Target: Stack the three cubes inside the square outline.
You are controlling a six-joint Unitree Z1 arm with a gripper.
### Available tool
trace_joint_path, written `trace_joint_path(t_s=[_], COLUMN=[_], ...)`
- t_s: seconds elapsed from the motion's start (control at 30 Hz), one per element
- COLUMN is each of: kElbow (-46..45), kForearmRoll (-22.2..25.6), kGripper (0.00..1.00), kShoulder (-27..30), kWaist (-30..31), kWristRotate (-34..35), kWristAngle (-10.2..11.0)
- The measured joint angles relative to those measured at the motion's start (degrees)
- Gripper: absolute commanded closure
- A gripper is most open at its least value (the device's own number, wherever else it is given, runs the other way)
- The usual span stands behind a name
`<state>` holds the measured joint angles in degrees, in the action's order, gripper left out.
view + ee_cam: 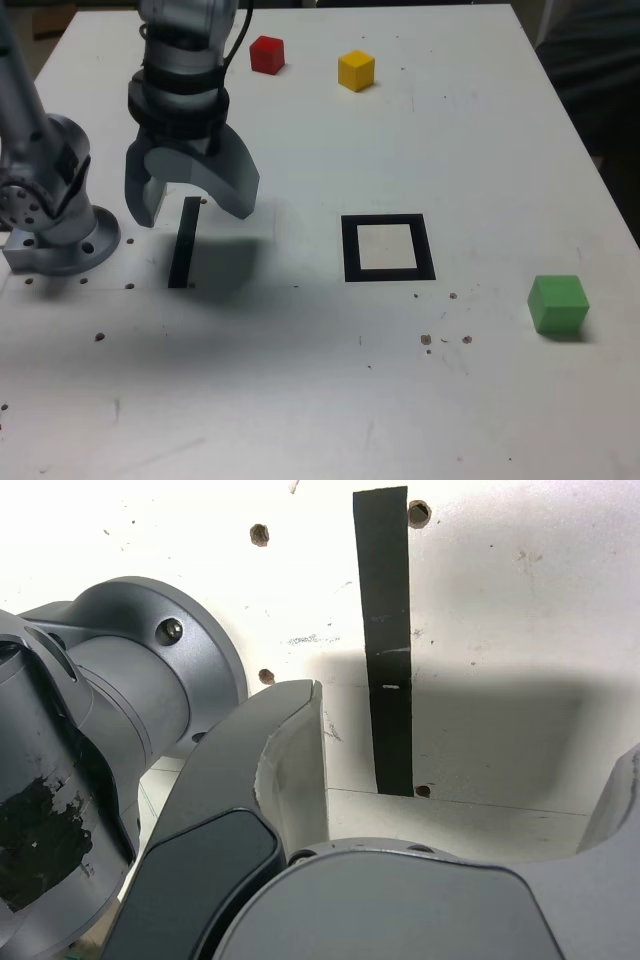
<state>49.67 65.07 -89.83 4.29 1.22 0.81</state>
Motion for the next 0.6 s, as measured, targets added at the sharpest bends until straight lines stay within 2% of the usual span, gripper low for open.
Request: trace_joint_path(t_s=[0.6], kElbow=[0.0], kForearmRoll=[1.2], kGripper=[0.00], kShoulder=[1.2], kWaist=[0.0], kWristRotate=[-0.2], kWristAngle=[0.0])
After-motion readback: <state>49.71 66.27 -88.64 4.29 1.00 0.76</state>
